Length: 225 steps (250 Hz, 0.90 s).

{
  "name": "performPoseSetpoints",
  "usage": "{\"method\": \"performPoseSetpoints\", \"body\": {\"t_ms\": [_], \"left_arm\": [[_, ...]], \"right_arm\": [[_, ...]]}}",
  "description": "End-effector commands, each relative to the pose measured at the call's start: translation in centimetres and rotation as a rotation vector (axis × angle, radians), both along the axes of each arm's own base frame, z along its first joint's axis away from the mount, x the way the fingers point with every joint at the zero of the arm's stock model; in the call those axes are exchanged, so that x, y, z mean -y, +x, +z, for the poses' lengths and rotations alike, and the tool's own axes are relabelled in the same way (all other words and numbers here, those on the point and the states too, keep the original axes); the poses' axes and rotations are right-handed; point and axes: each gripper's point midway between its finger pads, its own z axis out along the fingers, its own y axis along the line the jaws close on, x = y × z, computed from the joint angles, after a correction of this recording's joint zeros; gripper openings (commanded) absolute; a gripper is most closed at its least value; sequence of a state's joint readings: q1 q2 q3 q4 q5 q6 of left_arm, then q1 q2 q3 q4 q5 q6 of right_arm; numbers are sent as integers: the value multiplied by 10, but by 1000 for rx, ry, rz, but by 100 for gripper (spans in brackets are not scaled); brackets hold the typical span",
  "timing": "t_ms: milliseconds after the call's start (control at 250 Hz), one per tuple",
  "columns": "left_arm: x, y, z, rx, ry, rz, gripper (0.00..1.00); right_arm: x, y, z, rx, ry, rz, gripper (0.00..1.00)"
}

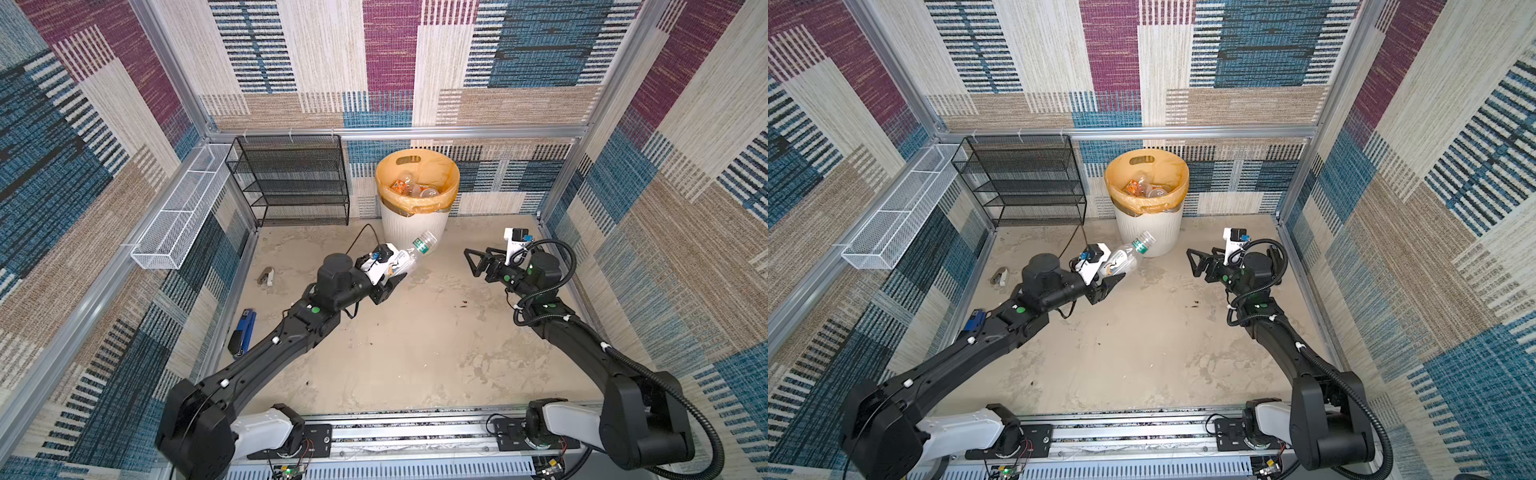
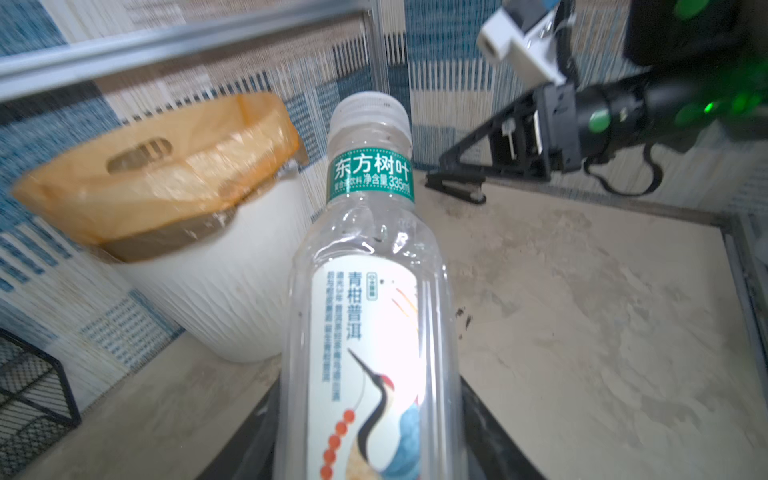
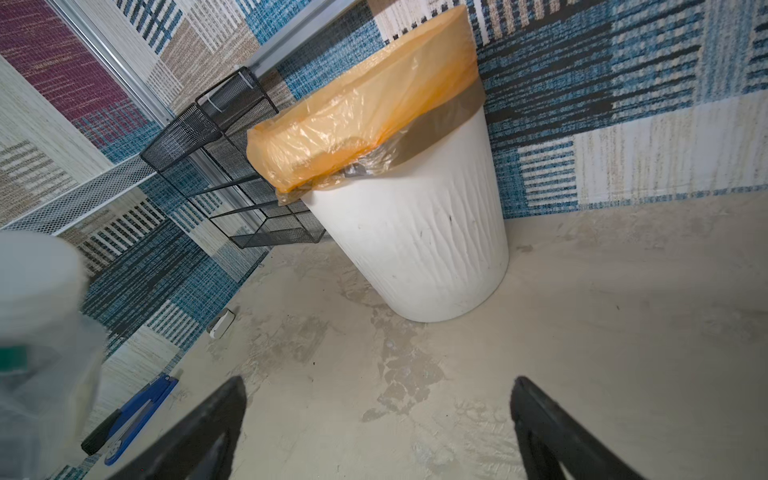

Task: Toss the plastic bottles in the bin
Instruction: 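Lift the green-capped bottle with the left gripper and carry it over the bin, then open the left gripper over the bin to drop the bottle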

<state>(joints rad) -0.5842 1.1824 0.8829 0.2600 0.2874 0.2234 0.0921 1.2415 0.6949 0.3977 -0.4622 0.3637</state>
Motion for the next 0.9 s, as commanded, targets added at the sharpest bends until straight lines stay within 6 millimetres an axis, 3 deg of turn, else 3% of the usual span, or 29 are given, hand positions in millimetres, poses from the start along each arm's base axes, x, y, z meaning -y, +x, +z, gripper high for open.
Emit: {"method": "performPoseSetpoints", "body": {"t_ms": [0, 80, 160, 224, 304, 408, 440, 472, 496, 696, 896], "left_arm": [[-13, -18, 87, 237, -264, -4, 57], [-22, -33, 141, 382, -391, -20, 57], [-24, -25, 187, 437, -469, 8, 57], [-21, 7, 219, 410, -479, 92, 57], [-8, 76, 237, 253, -444, 185, 62], [7, 160, 229, -4, -437, 206, 80], [11, 176, 224, -55, -435, 193, 85], [15, 186, 222, -92, -430, 179, 100], [17, 193, 217, -121, -422, 182, 99], [29, 208, 184, -206, -359, 161, 99], [13, 190, 178, -172, -309, 176, 99]], "right_arm": [[-4, 3, 3, 11, -3, 20, 100], [-5, 5, 4, 11, 5, 26, 99], [-5, 4, 8, 25, 16, 29, 99], [-6, 3, 10, 31, 23, 29, 99], [-6, 1, 11, 35, 30, 31, 99], [-8, -6, 11, 38, 36, 43, 97], [-8, -8, 11, 39, 35, 42, 97], [-8, -11, 10, 38, 31, 42, 97], [-8, -12, 9, 35, 28, 40, 97], [-2, -21, 9, 35, -7, 15, 99], [-4, -20, 10, 34, 6, 26, 99]]}}
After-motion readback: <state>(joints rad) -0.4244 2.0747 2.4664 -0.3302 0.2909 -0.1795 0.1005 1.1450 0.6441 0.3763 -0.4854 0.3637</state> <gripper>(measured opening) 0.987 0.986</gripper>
